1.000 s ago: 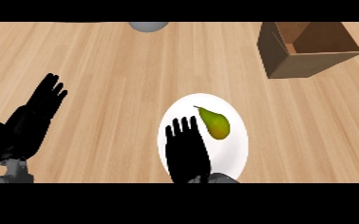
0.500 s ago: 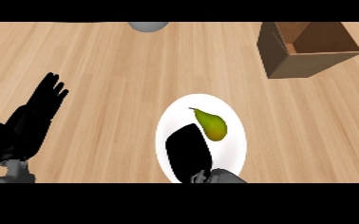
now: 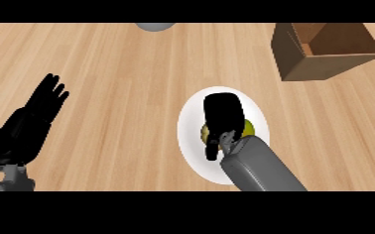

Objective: Pick the squash from the plate and place it in the cardboard box

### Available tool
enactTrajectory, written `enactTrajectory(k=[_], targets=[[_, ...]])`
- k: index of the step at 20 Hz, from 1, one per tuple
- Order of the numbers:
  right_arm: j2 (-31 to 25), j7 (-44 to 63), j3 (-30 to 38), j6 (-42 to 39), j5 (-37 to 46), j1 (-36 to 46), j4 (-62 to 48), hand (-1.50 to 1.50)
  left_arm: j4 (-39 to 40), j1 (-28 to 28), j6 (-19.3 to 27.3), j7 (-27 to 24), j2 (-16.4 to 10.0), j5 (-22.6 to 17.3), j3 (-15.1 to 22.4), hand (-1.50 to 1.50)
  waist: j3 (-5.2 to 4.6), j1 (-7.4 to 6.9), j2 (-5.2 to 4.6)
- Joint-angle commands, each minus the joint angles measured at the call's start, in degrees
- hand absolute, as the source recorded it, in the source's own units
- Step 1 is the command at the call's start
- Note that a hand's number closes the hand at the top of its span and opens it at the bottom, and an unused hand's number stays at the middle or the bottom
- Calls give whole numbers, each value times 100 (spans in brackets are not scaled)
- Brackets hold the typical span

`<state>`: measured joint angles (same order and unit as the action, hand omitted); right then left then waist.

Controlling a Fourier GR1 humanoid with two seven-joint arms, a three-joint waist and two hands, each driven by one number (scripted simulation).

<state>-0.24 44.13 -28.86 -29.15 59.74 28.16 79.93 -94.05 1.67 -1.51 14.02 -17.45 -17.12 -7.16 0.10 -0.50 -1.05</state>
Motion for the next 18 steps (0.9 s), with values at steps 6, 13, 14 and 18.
enactTrajectory(k=[6, 13, 14, 18], targets=[[-13, 1381, 2646, 1250, -96, 1950, -1823, 150, -34, 104, -84, -48, 123, 50, 225, 0, -10, -381, -66], [-91, 1340, 2789, 2140, 520, 3800, -3386, 150, 259, 300, -180, -138, 71, 54, 143, 0, -19, -374, -36], [-200, 1241, 2819, 2328, 594, 3910, -3490, 150, -116, 139, -76, 66, 137, 133, 316, 0, -12, -389, -7], [-154, 1659, 2788, 2892, 1063, 4667, -3802, 150, 201, 233, -115, -104, 131, 154, 226, 0, -21, -342, -12]])
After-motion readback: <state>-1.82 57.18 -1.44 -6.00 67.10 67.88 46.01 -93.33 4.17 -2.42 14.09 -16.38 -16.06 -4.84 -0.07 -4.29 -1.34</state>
